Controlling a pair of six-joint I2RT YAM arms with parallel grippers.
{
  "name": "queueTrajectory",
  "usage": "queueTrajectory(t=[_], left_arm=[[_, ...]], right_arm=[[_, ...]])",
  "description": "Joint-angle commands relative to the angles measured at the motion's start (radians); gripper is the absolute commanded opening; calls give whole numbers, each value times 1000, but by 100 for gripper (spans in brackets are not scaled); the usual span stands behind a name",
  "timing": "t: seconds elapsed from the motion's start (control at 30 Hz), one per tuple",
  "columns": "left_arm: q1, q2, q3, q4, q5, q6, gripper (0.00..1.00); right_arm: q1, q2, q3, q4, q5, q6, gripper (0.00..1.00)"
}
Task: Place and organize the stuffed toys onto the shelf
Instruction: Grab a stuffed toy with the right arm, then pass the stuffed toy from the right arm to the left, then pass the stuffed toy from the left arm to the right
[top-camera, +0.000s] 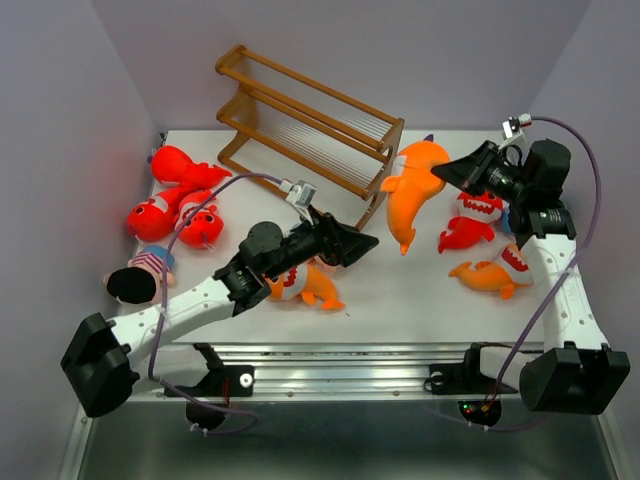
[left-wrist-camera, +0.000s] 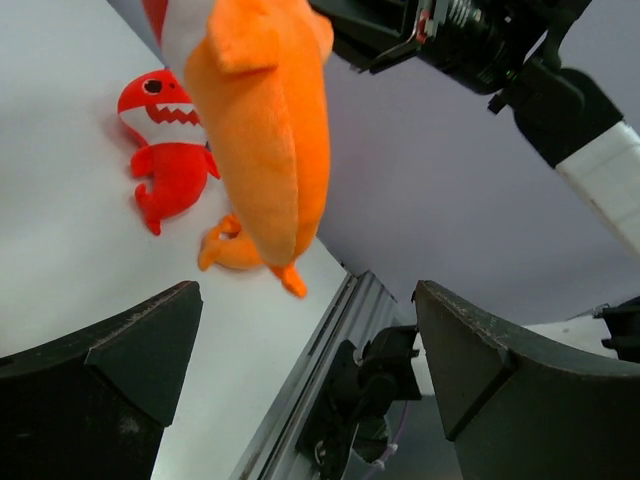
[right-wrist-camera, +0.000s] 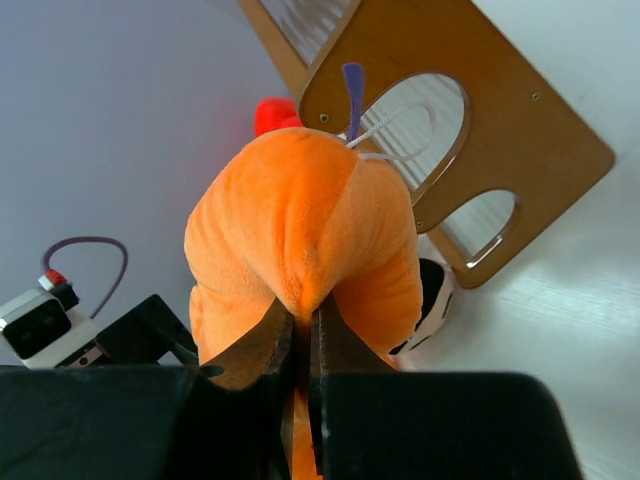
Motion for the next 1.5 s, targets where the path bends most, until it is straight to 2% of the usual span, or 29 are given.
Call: queueTrajectory(t=[0.0, 0.17, 0.23, 0.33, 0.43, 0.47, 0.53, 0.57, 0.63, 0.67, 0.7, 0.73, 0.77, 0.8, 0.83, 0.87, 0.9, 1.03, 1.23, 1.37, 1.47], left_arm=[[-50, 94, 136, 101, -91, 14, 99], [-96, 198, 230, 98, -130, 43, 99], [-99, 217, 240, 93, -141, 44, 96], [-103, 235, 250, 82, -152, 47, 89], [-105, 243, 251, 75, -155, 51, 77], [-106, 244, 254, 75, -155, 51, 67], [-106, 246, 259, 70, -147, 54, 54], [-108, 246, 260, 72, -143, 57, 42], [-108, 241, 260, 72, -131, 75, 27], [-106, 237, 259, 73, -126, 84, 11], [-108, 234, 257, 72, -120, 113, 3], [-108, 222, 248, 72, -108, 132, 0], [-108, 212, 239, 73, -103, 153, 0], [-108, 203, 230, 72, -100, 179, 0], [-111, 192, 216, 70, -95, 211, 0], [-114, 160, 186, 64, -101, 292, 0], [-131, 145, 172, 26, -115, 349, 0], [-157, 71, 133, -147, -207, 598, 0], [-208, 4, 81, -289, -305, 817, 0], [-275, 49, 131, -352, -368, 906, 0], [-300, 109, 194, -376, -420, 946, 0]], right_arm=[[-6, -44, -70, 188, -90, 212, 1], [-6, -86, -135, 274, -127, 298, 1], [-6, -98, -152, 296, -139, 333, 1], [-6, -122, -162, 300, -147, 346, 1], [-6, -130, -187, 302, -156, 355, 1], [-6, -132, -193, 302, -157, 357, 1], [-6, -135, -219, 316, -157, 355, 1], [-6, -136, -225, 329, -160, 354, 1], [-6, -136, -236, 339, -176, 334, 1], [-6, -135, -234, 336, -180, 320, 1], [-6, -135, -231, 333, -186, 274, 5], [-6, -133, -216, 321, -186, 240, 9], [-6, -133, -216, 302, -188, 200, 15], [-6, -133, -187, 252, -180, 147, 40], [-6, -132, -166, 212, -173, 16, 58], [-6, -127, -138, 85, -164, -61, 98], [-6, -123, -77, 30, -141, -206, 100], [-6, -101, 55, -224, -61, -454, 100], [-6, -72, 160, -367, -114, -550, 100], [6, 9, 250, -537, -111, -613, 100], [27, 26, 273, -578, -73, -645, 100]])
